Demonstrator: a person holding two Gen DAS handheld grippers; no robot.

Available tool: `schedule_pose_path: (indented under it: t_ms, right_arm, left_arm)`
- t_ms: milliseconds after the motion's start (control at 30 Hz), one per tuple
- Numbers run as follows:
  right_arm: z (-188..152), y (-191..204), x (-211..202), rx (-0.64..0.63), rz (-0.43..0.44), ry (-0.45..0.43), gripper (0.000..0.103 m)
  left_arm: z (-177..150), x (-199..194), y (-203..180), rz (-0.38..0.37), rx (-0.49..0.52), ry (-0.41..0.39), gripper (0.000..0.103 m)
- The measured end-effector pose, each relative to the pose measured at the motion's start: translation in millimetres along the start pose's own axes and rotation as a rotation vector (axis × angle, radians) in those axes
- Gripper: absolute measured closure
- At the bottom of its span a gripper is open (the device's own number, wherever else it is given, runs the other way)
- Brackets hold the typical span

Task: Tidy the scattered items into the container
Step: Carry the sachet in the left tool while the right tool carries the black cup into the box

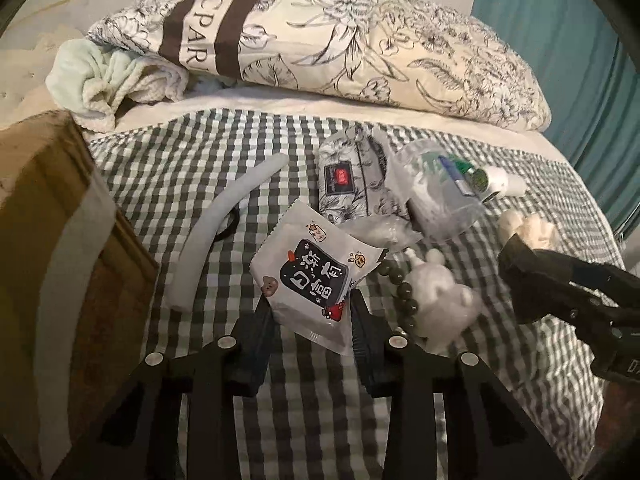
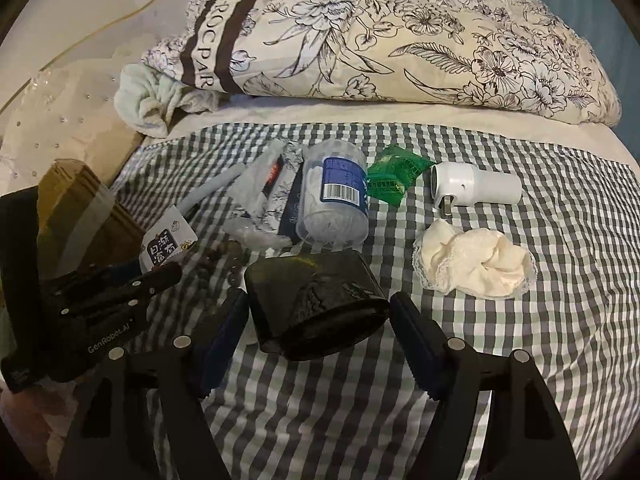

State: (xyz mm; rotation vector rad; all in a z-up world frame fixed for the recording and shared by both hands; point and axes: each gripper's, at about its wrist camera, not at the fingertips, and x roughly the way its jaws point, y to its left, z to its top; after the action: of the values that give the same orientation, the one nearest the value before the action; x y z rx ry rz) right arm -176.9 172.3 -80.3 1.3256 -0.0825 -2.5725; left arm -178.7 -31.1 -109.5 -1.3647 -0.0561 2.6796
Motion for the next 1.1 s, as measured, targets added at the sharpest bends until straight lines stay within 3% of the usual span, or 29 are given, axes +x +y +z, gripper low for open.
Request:
schedule_pose_path:
  t_ms: [567, 967, 1100]
  right_arm:
    - [-18.2, 38.7, -78.1, -0.057, 0.024, -0.106, 0.03]
    - [-19.6, 104.4, -127.1, -0.17, 0.095, -0.19, 0.03]
    - [-16.2, 134.5, -135.2, -0.216, 0.158, -0.207, 0.03]
  left_arm:
    - [-12.7, -95.2, -19.6, 0.004, 0.042, -0.119, 0.067]
    - [-21.9, -178.8, 16.1, 0.044, -0.031, -0.208, 0.067]
    - [-27.8, -199.2, 37.7, 0.076, -0.067, -0.229, 0.067]
